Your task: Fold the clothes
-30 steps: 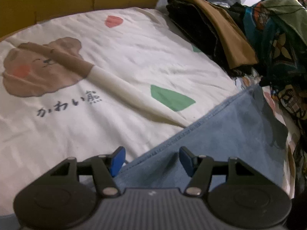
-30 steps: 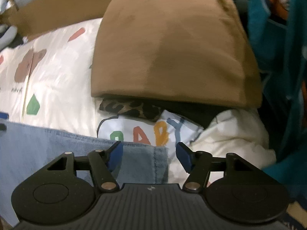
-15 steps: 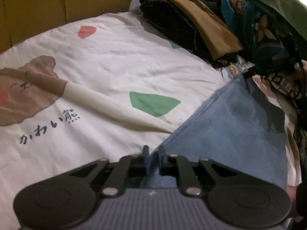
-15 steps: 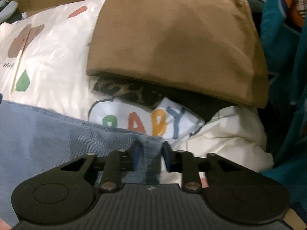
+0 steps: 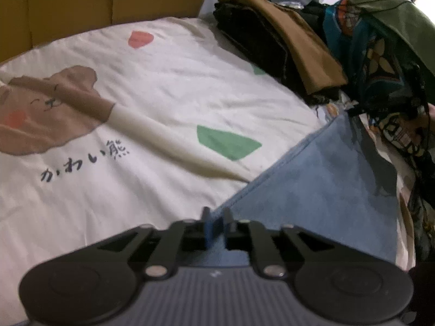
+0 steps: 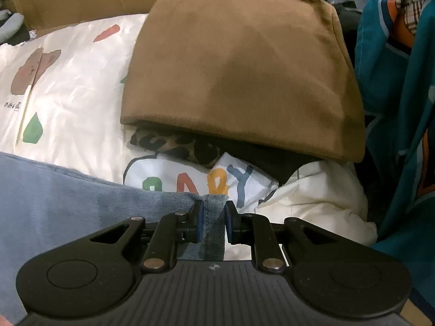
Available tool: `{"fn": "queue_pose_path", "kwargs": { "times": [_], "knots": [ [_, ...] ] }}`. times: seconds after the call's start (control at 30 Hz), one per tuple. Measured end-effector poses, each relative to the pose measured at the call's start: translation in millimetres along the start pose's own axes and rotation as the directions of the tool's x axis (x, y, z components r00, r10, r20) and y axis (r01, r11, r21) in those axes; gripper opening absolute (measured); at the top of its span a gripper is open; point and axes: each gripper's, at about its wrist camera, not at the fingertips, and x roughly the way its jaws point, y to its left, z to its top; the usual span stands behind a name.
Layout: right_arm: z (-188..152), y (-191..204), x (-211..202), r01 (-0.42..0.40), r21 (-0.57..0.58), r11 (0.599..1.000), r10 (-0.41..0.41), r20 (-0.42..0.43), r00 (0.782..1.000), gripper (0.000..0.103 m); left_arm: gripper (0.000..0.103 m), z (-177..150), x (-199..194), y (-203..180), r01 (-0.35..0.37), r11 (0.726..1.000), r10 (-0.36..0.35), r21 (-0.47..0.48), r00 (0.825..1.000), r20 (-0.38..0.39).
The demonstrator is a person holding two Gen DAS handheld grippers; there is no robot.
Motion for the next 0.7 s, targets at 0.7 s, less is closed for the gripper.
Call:
{"fn": "queue_pose_path", "kwargs": {
  "times": [0.7],
  "knots": [
    [-3, 0, 3, 0.001, 0.005, 1.0, -0.001, 0.007, 1.0, 0.016, 0.021, 11, 21, -5, 0.097, 0.986, -0.088, 0.133, 0.994, -0.07]
  ]
}}
